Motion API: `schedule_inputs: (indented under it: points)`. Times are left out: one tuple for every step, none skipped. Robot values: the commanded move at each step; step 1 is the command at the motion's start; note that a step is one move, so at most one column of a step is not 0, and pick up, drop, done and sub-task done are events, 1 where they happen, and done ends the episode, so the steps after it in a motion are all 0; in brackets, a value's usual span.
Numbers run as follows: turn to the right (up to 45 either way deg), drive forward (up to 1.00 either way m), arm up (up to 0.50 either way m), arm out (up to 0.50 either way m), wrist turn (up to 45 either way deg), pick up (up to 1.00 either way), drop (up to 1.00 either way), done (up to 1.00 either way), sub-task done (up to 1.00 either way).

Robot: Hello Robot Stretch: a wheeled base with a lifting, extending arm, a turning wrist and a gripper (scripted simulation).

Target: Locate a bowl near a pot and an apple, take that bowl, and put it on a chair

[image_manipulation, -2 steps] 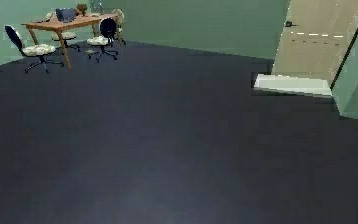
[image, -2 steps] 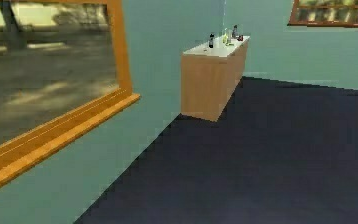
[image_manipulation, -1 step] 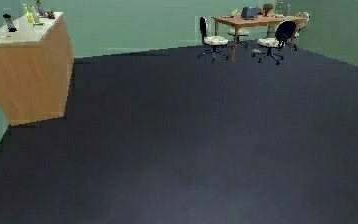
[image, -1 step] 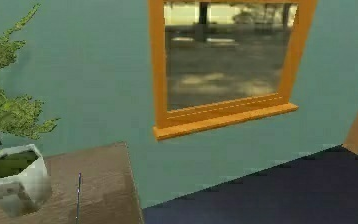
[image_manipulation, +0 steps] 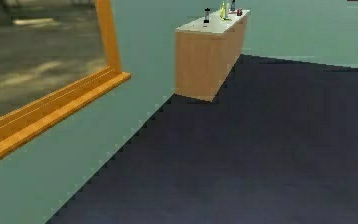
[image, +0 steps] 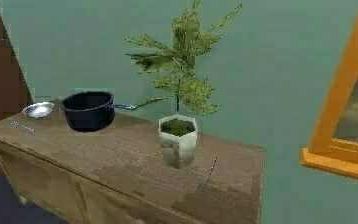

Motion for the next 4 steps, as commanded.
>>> schedule_inputs:
  points:
    - [-45.0,0.0,0.0,0.0,0.0,0.0,0.0,0.0,0.0]
    - [45.0,0.0,0.0,0.0,0.0,0.0,0.0,0.0,0.0]
    - [45.0,0.0,0.0,0.0,0.0,0.0,0.0,0.0,0.0]
    - [6.0,0.0,0.0,0.0,0.0,0.0,0.0,0.0,0.0]
